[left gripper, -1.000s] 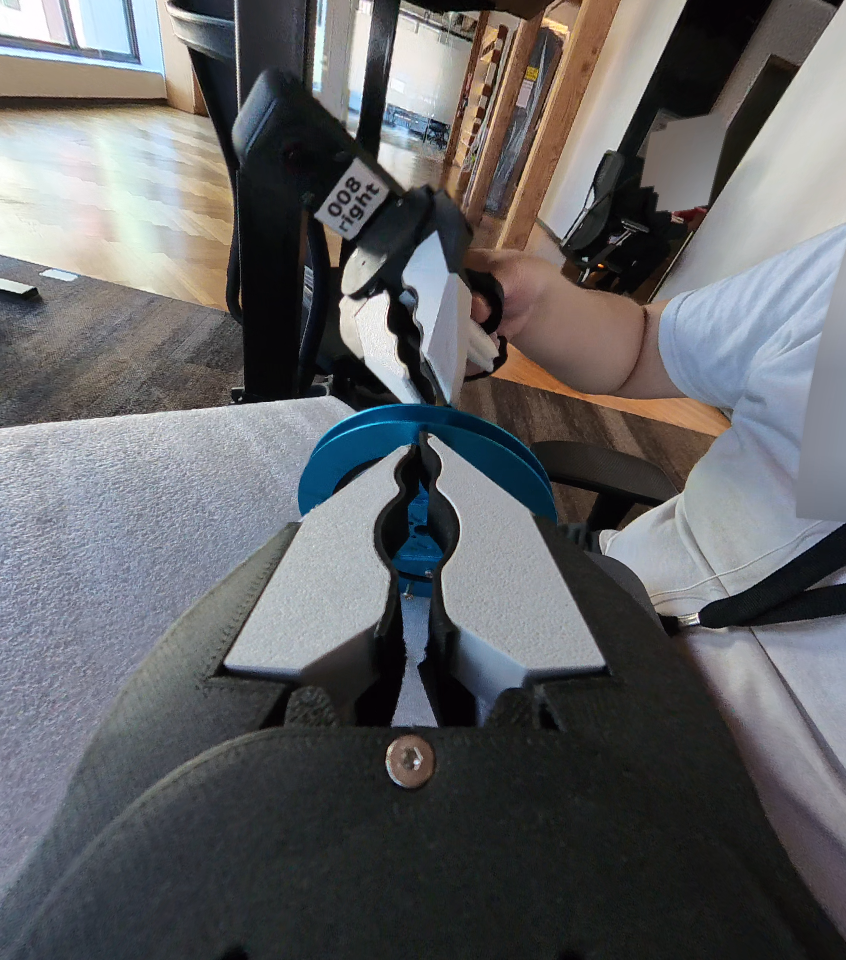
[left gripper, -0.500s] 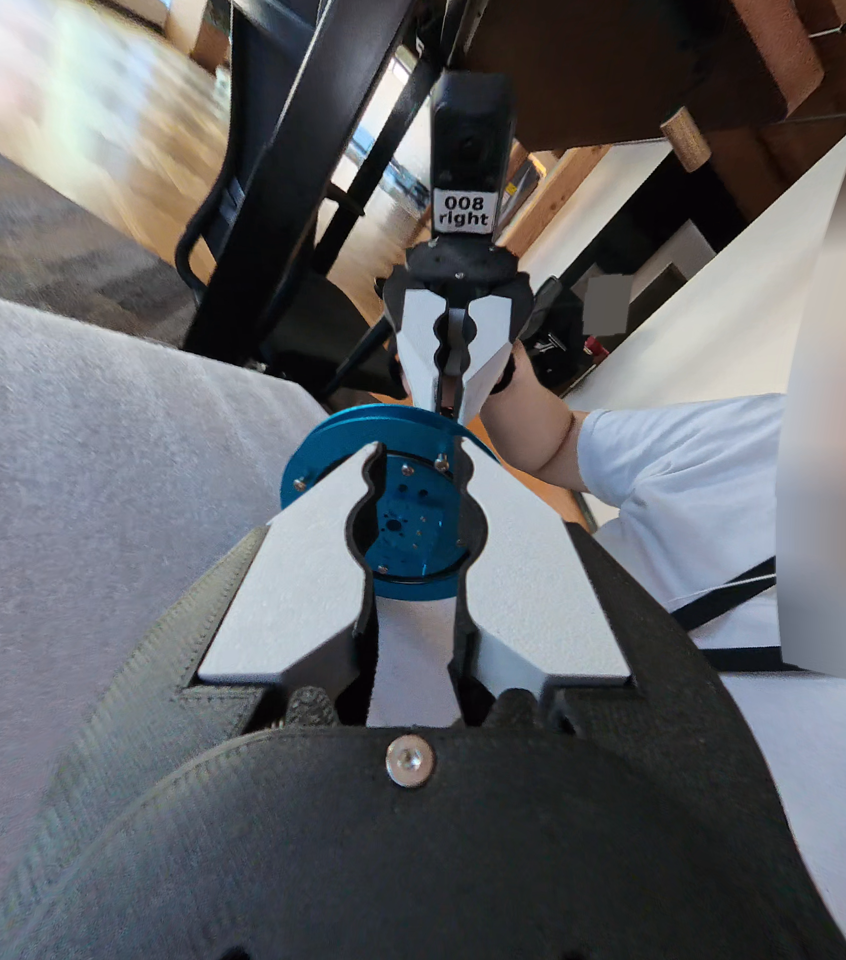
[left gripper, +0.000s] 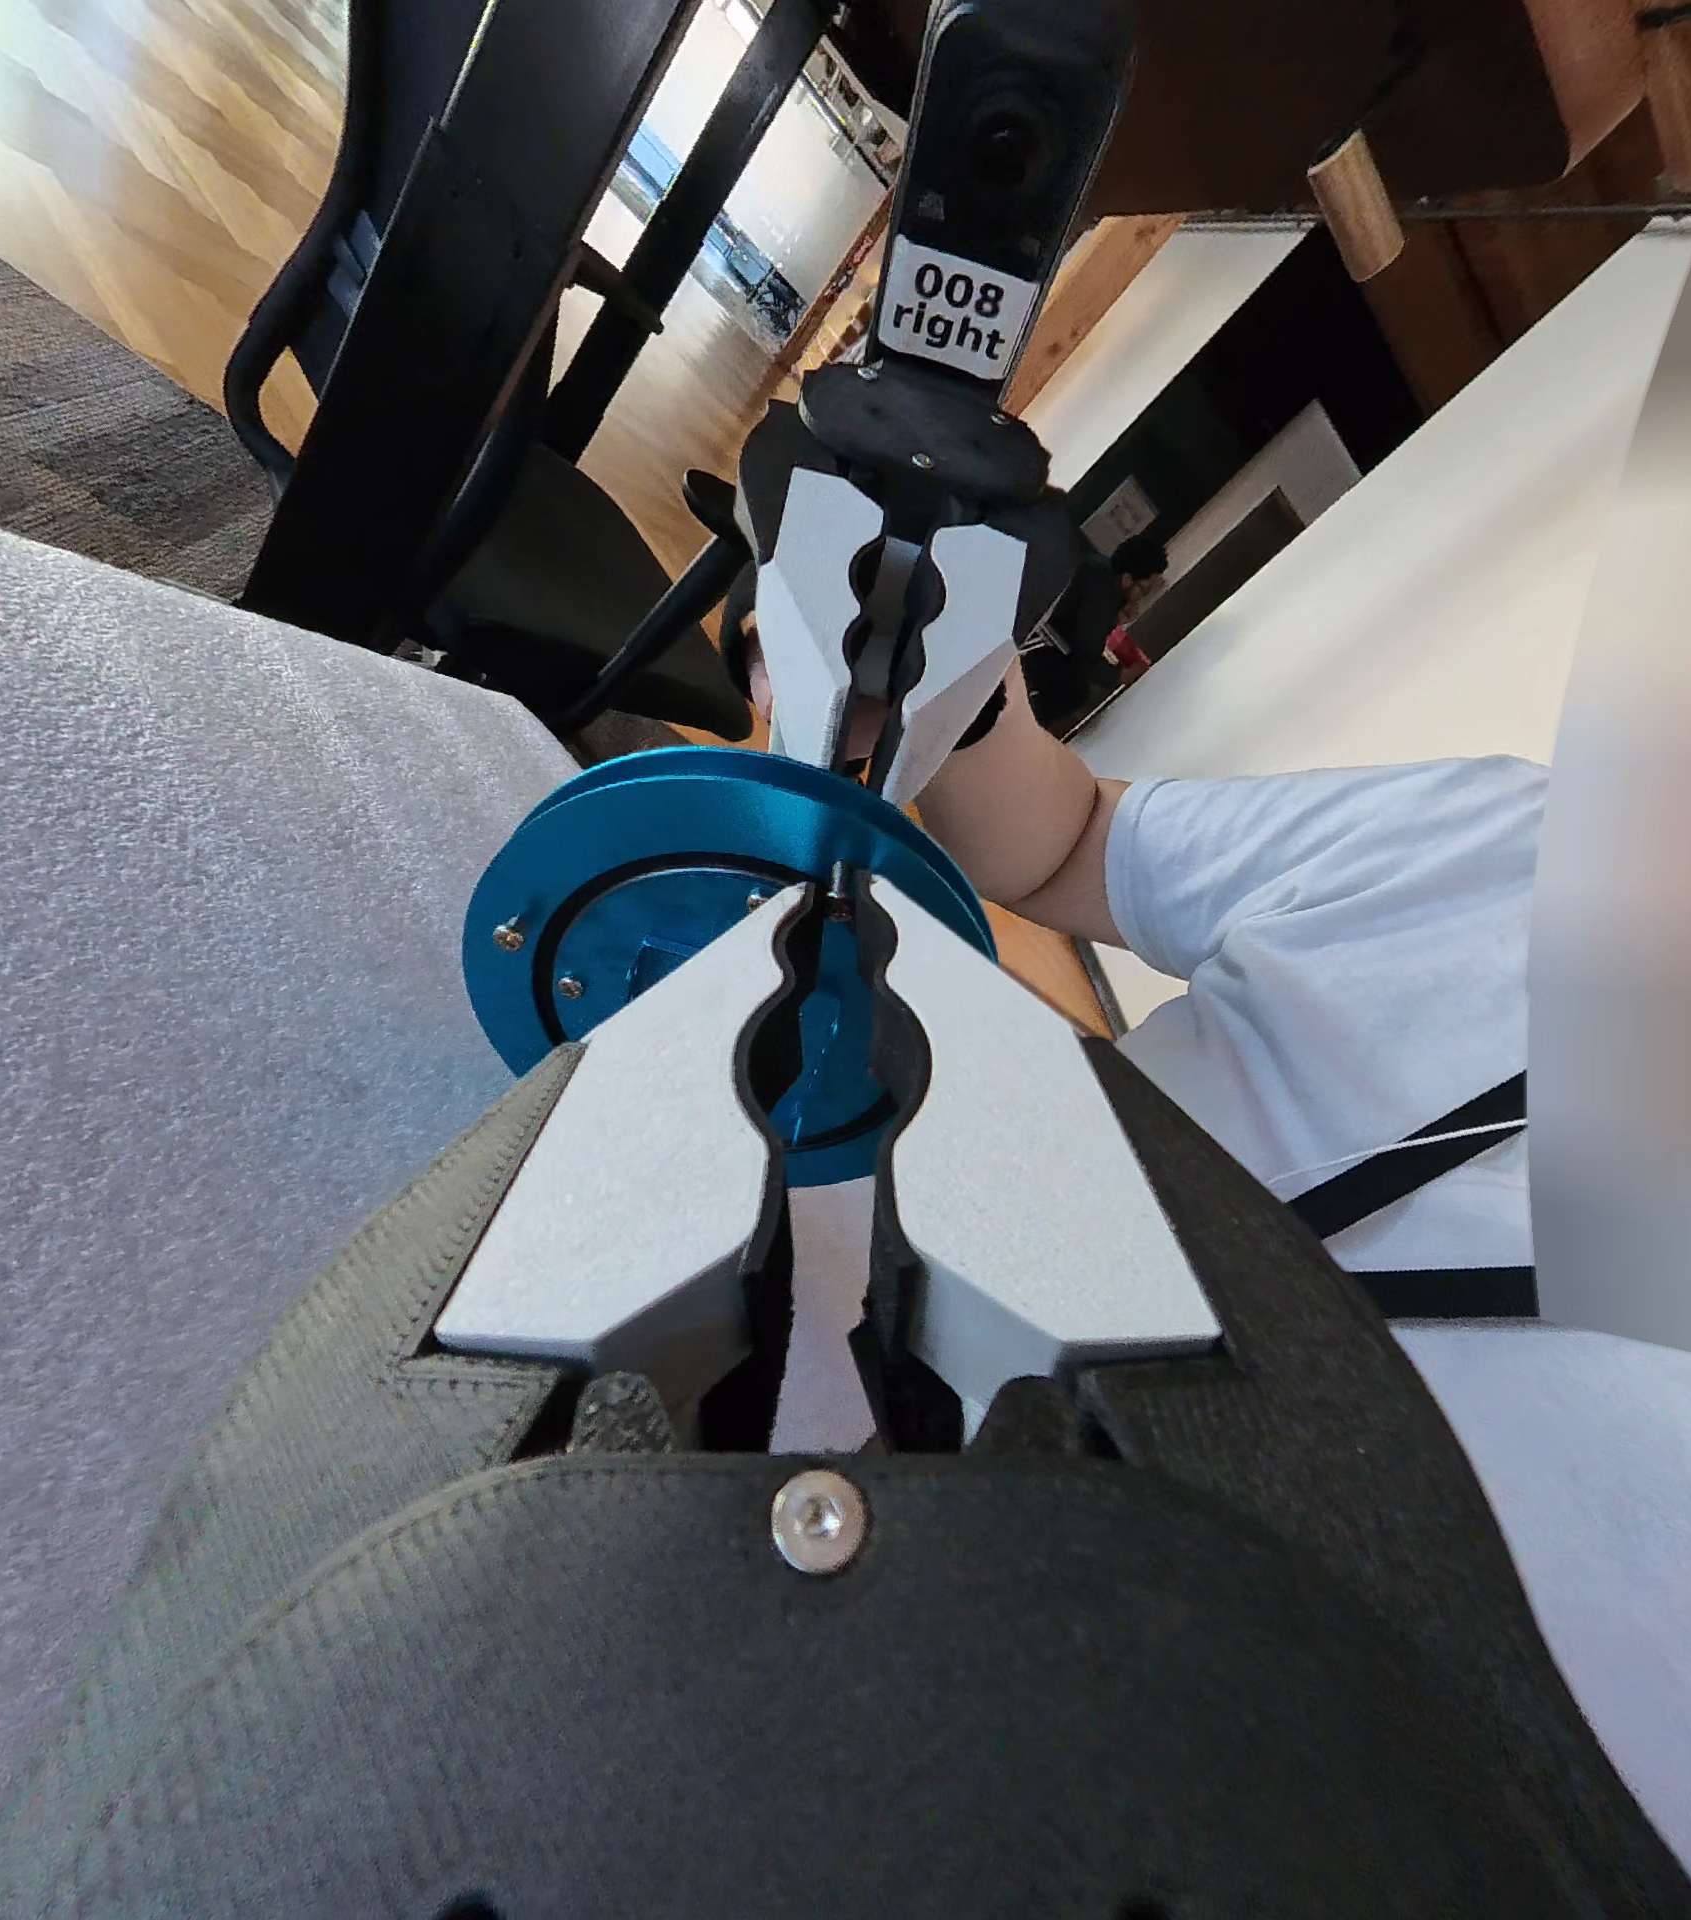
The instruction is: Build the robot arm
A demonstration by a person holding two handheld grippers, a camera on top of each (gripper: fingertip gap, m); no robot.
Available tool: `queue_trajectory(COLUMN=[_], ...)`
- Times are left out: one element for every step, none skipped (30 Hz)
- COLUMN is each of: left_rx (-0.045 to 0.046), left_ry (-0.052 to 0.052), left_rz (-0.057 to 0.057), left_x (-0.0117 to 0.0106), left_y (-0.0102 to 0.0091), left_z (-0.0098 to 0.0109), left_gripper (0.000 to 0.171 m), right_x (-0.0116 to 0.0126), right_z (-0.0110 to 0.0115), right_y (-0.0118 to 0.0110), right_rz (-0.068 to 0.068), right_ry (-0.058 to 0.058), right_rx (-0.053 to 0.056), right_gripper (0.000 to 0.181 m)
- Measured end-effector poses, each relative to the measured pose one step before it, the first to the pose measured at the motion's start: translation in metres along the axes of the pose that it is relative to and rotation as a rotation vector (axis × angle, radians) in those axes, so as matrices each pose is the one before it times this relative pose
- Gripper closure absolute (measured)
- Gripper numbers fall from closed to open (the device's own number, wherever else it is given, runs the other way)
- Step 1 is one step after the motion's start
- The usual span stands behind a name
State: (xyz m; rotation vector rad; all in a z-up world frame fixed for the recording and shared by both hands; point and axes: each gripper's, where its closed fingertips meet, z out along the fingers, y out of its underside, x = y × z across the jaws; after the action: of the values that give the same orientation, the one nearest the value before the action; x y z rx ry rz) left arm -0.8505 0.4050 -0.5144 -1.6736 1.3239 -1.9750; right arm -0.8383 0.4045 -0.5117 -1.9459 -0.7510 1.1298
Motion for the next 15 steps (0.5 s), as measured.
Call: queue_trajectory(left_rx=[-0.00597, -0.00503, -0.00587, -0.00595, -0.00695, -0.00434, -0.00094, -0.00082, 0.00042, -0.00026, -0.00502, -0.00324, 0.00026, -0.00026, -0.00275], left_ry=[-0.0052, -0.0071, -0.0093, -0.0091, -0.0050, -0.0043, -0.0023, 0.0011, 0.0000, 0.0004, 0.0037, -0.0025, -0.0107, -0.0074, 0.0006], left_rz=[0.0158, 0.0178, 0.0219, 0.0229, 0.0157, 0.0093, 0.0063, 0.0041, 0.0025, 0.0022, 0.0046, 0.0093, 0.0093, 0.0054, 0.0011], left_x=[0.00010, 0.00019, 0.00009, 0.00017, 0.00057, 0.00042, 0.00038, 0.00047, 0.00019, 0.00013, 0.00075, 0.00033, -0.00071, -0.00050, 0.00021], left_y=[0.00038, 0.00052, 0.00032, 0.00037, 0.00052, 0.00025, 0.00013, 0.00009, 0.00002, 0.00002, 0.00066, 0.00024, -0.00025, -0.00021, 0.00024], left_z=[-0.00013, -0.00011, 0.00000, 0.00005, 0.00031, 0.00039, 0.00046, 0.00050, 0.00043, 0.00029, 0.00007, -0.00004, -0.00022, -0.00001, 0.00005], left_gripper=[0.168, 0.168, 0.168, 0.168, 0.168, 0.168, 0.168, 0.168, 0.168, 0.168, 0.168, 0.168, 0.168, 0.168, 0.168], right_x=[-0.00051, -0.00013, -0.00040, -0.00061, -0.00201, -0.00181, -0.00070, -0.00004, 0.00103, 0.00084, 0.00033, -0.00037, 0.00149, 0.00149, 0.00016], right_z=[0.00036, 0.00011, 0.00005, 0.00001, 0.00014, 0.00051, 0.00067, 0.00110, 0.00106, 0.00037, -0.00021, 0.00025, 0.00032, -0.00011, -0.00109], right_y=[0.00007, -0.00001, 0.00003, 0.00009, 0.00023, 0.00083, 0.00220, 0.00334, 0.00298, 0.00012, -0.00170, -0.00018, 0.00073, 0.00026, -0.00208], right_rz=[-0.0019, -0.0056, -0.0133, -0.0356, -0.0666, -0.0823, -0.0888, -0.0909, -0.0813, -0.0677, -0.0534, -0.0343, -0.0115, -0.0015, -0.0086], right_ry=[-0.0015, 0.0012, 0.0023, 0.0076, 0.0096, 0.0213, 0.0351, 0.0404, 0.0462, 0.0419, 0.0327, 0.0176, 0.0209, 0.0178, 0.0103], right_rx=[0.0013, 0.0051, 0.0072, 0.0079, 0.0078, 0.0013, -0.0140, -0.0273, -0.0331, -0.0185, -0.0059, -0.0137, -0.0170, -0.0147, -0.0007], right_gripper=[0.177, 0.177, 0.177, 0.176, 0.172, 0.163, 0.160, 0.162, 0.166, 0.174, 0.178, 0.178, 0.177, 0.176, 0.176])
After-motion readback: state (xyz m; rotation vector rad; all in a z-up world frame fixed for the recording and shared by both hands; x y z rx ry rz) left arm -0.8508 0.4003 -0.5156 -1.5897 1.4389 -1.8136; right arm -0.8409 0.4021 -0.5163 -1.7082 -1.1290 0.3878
